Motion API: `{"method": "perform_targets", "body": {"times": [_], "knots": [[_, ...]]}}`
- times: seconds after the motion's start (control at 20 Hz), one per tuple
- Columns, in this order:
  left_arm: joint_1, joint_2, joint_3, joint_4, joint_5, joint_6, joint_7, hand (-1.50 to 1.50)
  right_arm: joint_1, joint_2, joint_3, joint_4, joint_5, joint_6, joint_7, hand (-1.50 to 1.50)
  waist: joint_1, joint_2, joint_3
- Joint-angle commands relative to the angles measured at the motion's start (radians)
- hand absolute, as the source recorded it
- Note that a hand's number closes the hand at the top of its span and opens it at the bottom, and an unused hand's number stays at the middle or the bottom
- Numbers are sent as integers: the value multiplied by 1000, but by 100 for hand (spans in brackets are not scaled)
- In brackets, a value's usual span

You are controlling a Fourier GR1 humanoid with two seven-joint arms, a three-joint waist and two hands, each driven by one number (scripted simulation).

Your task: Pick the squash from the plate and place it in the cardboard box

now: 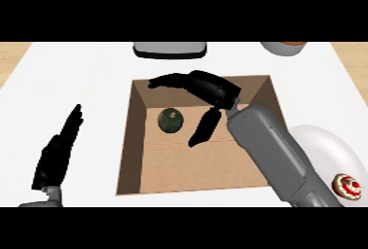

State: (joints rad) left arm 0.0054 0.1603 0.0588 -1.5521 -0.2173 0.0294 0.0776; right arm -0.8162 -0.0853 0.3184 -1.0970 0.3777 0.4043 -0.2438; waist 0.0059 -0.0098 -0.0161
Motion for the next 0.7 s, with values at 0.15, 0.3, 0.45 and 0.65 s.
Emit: {"method": "perform_targets", "body": {"times": [0.15,0.3,0.45,0.65], "knots": [[-23,-9,-2,17,-11,14,-1,0,-57,80,-241,109,-278,9,59,-150,12,18,16],[-3,15,1,-24,-2,-13,29,0,-91,56,-332,167,-380,18,93,-150,19,15,17],[-20,14,-3,-26,7,-27,35,0,-174,-47,-433,306,-411,27,67,-150,26,22,17],[-36,9,10,22,4,-14,-6,0,-240,-188,-532,451,-431,45,25,-150,32,28,16]]}}
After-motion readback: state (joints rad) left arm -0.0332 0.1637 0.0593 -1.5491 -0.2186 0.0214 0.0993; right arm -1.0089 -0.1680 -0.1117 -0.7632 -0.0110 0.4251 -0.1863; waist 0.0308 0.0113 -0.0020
